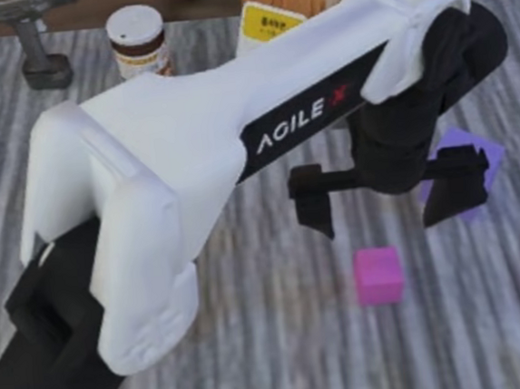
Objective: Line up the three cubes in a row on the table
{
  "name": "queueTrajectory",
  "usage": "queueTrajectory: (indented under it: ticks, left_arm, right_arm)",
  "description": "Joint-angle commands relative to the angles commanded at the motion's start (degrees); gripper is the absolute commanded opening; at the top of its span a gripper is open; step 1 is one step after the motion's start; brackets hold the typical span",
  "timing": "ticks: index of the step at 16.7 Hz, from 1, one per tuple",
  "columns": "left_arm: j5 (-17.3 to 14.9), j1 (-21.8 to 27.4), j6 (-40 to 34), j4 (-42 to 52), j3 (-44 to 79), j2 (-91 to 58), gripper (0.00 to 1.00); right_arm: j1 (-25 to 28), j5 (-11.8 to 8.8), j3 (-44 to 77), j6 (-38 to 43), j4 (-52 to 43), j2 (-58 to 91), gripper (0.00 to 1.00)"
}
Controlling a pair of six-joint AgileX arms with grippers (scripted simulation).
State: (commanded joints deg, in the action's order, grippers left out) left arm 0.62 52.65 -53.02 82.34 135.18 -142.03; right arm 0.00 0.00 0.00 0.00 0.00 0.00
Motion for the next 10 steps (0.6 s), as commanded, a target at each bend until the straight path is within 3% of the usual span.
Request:
queueTrajectory:
  ticks: [5, 10]
  left_arm:
    - [0.0, -2.5, 5.9, -0.2, -0.2, 0.0, 1.0]
    - [-0.1, -10.7, 25.4, -0.9, -1.6, 0.2, 1.0]
  right_arm:
    - [0.0, 0.0, 0.0, 0.0, 0.0, 0.0, 1.0]
    - [0.0, 0.0, 0.0, 0.0, 0.0, 0.0, 1.0]
